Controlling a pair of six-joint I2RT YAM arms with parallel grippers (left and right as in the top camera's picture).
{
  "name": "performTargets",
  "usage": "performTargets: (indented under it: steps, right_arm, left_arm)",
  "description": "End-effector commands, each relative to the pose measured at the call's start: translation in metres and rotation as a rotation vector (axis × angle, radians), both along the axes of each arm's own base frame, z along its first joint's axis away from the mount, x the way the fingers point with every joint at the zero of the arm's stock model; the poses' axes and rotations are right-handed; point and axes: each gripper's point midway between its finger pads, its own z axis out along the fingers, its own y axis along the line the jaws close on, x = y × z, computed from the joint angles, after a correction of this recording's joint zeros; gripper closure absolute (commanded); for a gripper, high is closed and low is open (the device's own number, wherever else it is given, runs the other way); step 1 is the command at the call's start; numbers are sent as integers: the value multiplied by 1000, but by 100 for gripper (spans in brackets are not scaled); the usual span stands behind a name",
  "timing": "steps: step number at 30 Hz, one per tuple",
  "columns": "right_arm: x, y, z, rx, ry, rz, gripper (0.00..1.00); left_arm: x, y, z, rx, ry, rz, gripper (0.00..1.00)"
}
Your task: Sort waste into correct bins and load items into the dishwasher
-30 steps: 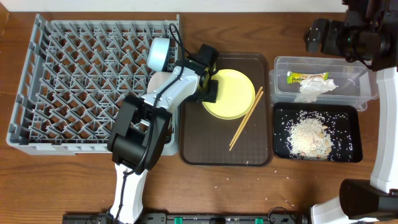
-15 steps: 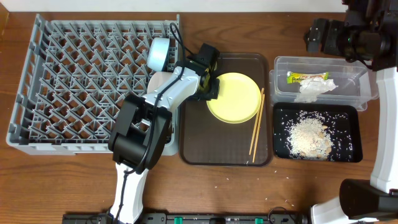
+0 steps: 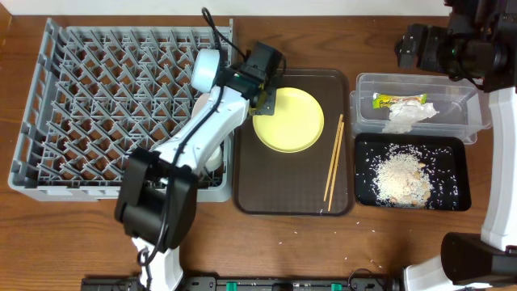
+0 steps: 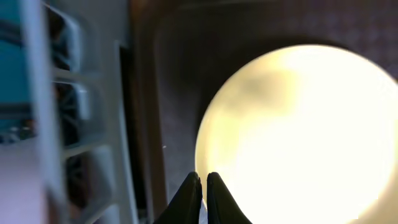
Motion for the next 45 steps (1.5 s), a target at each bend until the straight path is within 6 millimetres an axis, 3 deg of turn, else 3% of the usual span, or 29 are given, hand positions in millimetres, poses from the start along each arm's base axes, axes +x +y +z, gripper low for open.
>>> performTargets:
  steps: [1,8,10,11,13,17,19,27,33,37,43,45]
  right_arm:
    - [0,4,-2,10,7,2,1]
    - [0,4,-2,10,7,2,1]
    - [0,4,-2,10,7,2,1]
    - [0,4,-2,10,6,2,1]
    - [0,4,-2,10,6,2,1]
    - [0,4,-2,10,6,2,1]
    - [0,4,-2,10,7,2,1]
    - [0,4,-2,10,7,2,1]
    - [0,4,-2,10,6,2,1]
    - [0,4,-2,10,6,2,1]
    - [0,4,-2,10,7,2,1]
    - [0,4,-2,10,6,2,1]
  left_arm:
    - [-3,5,-4,22,17,-2,93]
    - [-9,-4,-3,-33,46,-26,92]
    - [-13,-4,-9,-39,73,-19,83]
    - [-15,-4,-15,-41,96,1,64]
    - [-16,-4,-24,-45,116,23,55]
    - [-15,-5,-50,-28,156,32,45]
    - [-15,-5,-67,-15,180,33,45]
    - [-19,-6,-92,-9,226,30,44]
    - [-25,-24,-105,-96,281,-5,45]
    - [-27,-26,-116,-100,303,-7,47]
    - [-28,-27,-120,-98,307,-9,88]
    - [-27,-27,-120,-99,303,-10,92]
